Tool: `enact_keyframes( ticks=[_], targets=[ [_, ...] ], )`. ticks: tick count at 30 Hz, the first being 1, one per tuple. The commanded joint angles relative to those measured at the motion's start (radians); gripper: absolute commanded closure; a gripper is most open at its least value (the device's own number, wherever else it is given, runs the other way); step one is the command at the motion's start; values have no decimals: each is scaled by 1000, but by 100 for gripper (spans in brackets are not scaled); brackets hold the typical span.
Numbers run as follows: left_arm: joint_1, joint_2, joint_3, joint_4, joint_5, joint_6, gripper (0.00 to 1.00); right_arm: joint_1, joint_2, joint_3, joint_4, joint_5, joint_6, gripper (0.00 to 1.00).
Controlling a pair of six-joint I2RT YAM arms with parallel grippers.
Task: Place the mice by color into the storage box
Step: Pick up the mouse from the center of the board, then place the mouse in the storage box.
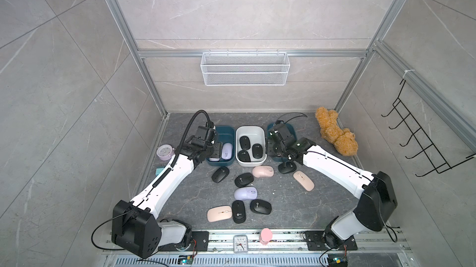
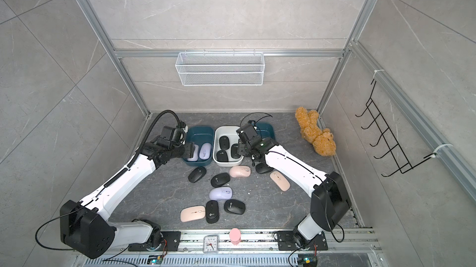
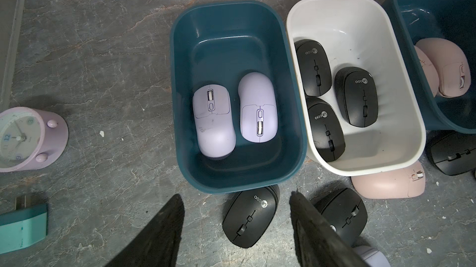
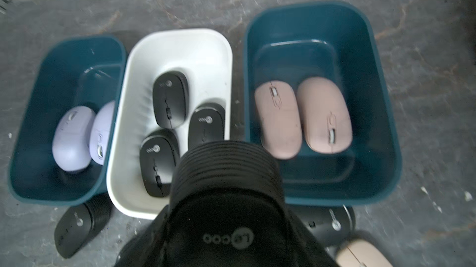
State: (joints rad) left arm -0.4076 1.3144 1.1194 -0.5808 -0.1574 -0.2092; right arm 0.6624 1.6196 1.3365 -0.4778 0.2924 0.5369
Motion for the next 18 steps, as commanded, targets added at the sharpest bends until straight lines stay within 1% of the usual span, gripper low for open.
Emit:
enact_keyframes(
  ticks=[1,4,9,18],
  targets=[
    [6,-33,16,-5,-27,-3,32,3,78,71,156,-1,-36,44],
    [6,-37,16,-4,-28,-1,32,3,172,155,186,-13,-50,44],
    [6,-43,16,-5,-33,3,33,2,317,285,174,-9,-82,44],
    [6,-37,19,-6,-26,2,32,-5,509,467,129,29,-140,44]
  ],
)
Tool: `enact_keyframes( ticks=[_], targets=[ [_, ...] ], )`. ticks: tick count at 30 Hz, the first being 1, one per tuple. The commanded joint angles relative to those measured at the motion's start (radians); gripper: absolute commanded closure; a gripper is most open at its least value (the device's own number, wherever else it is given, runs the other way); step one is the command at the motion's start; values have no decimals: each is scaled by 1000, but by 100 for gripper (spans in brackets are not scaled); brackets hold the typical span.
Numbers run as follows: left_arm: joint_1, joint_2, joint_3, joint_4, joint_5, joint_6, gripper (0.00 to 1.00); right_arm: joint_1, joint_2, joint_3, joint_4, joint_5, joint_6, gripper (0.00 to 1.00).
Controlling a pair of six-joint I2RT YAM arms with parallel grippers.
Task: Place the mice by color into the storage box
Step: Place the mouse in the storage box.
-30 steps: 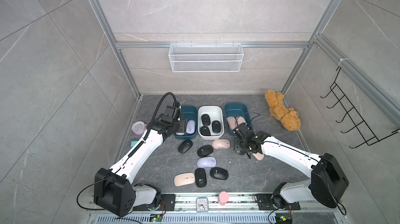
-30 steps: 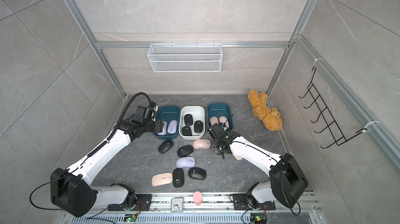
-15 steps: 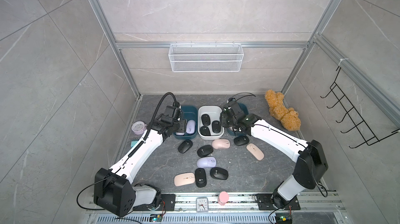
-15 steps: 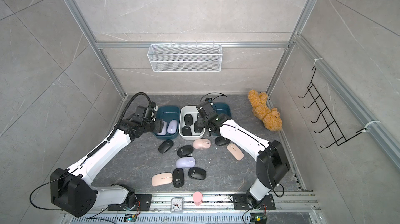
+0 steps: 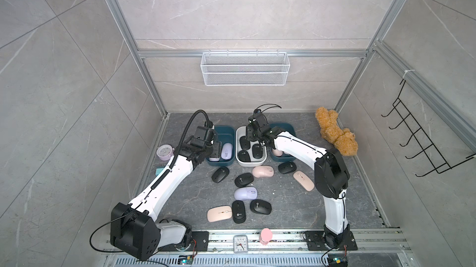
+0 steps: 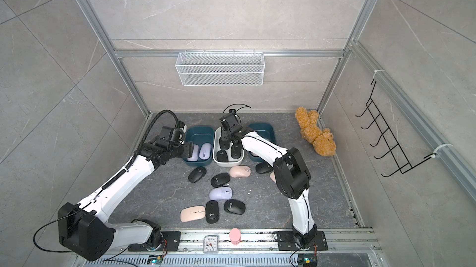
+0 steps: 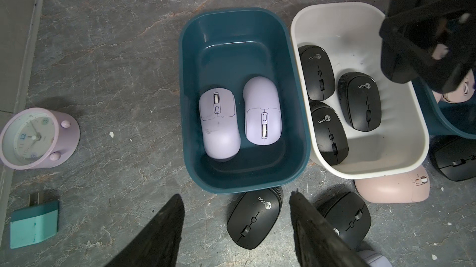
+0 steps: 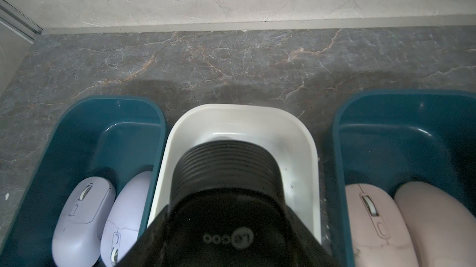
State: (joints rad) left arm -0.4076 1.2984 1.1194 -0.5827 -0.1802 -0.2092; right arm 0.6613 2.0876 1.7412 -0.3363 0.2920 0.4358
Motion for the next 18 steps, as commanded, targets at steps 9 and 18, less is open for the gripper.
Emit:
enact_keyframes(
  ticks=[9,18],
  targets=[
    [6,6,26,-12,1,2,32,-19,179,193,-87,89,-55,44],
    [6,25,36,-21,7,1,32,-21,209,174,-99,100,-53,44]
  ],
)
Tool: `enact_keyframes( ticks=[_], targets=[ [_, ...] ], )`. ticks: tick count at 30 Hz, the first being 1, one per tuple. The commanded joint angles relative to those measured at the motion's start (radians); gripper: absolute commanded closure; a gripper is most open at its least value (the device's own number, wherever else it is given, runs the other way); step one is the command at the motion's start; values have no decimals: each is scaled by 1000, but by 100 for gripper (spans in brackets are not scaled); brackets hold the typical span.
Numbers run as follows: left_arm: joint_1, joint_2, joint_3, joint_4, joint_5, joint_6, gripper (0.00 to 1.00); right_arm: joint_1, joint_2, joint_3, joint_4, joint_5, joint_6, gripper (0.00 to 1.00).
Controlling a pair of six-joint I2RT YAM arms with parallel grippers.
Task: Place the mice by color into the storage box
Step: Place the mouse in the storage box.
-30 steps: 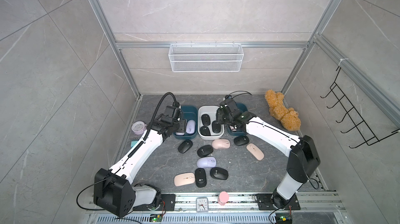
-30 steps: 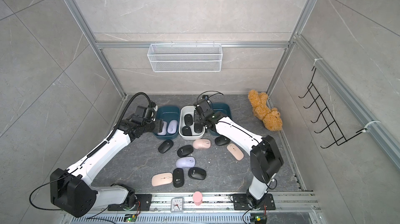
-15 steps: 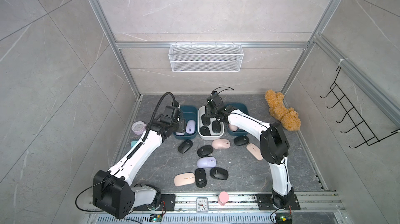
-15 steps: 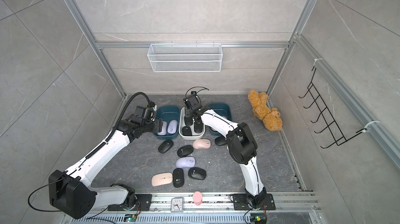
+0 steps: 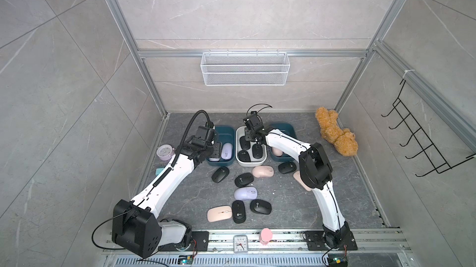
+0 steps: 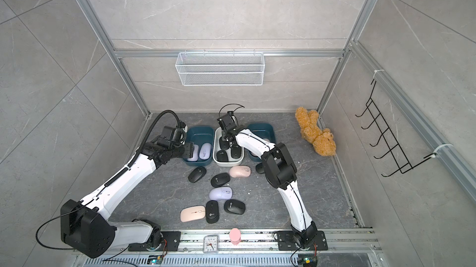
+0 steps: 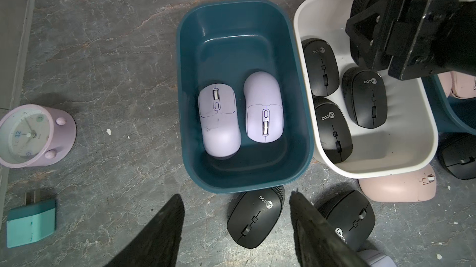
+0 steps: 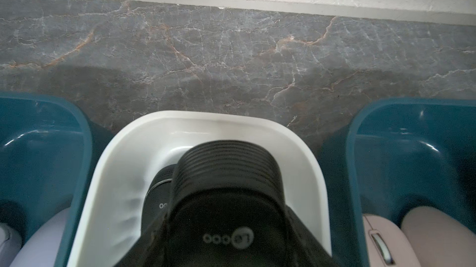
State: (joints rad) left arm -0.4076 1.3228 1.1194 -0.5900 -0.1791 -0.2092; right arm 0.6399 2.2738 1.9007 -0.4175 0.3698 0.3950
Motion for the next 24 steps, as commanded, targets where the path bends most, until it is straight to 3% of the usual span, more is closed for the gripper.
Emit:
enact_keyframes(
  ticks=[1,24],
  targets=[
    [6,1,36,-14,6,1,32,1,25,12,-20,23,-13,44],
    [6,-7,33,-15,-2,-2,33,-5,61,-34,-36,16,44,44]
  ],
)
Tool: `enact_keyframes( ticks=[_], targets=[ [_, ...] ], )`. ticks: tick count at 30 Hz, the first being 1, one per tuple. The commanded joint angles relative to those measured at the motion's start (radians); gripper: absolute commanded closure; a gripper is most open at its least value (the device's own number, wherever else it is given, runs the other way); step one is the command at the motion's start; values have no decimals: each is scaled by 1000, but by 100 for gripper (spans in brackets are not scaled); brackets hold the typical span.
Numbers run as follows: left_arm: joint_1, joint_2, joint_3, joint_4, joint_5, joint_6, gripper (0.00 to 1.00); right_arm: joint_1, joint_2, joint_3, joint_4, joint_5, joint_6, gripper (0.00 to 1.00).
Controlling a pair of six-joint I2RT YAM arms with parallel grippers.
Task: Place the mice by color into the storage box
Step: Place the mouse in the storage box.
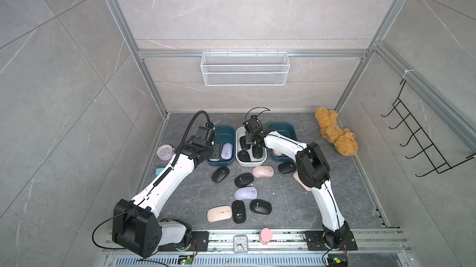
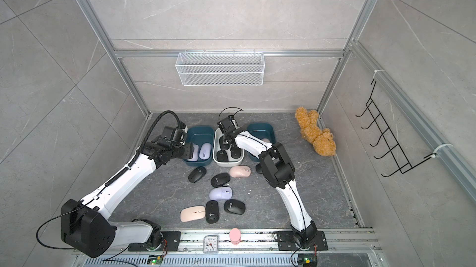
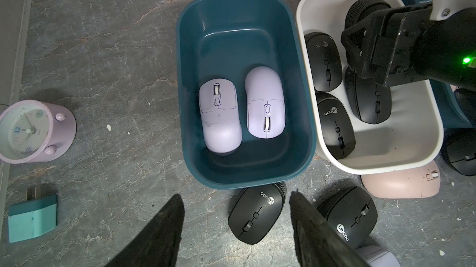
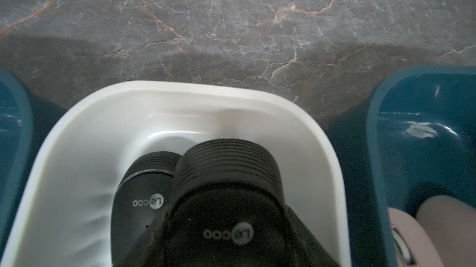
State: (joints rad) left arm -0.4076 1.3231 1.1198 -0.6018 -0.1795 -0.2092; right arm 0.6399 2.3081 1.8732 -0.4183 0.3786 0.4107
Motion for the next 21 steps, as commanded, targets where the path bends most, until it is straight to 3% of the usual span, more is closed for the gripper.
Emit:
enact_keyframes(
  ticks=[1,21],
  targets=[
    [6,-7,33,-5,-2,-2,33,-5,28,-6,-38,3,34,44],
    [6,0,32,-3,-6,0,32,-5,91,84,-77,31,37,44]
  ],
)
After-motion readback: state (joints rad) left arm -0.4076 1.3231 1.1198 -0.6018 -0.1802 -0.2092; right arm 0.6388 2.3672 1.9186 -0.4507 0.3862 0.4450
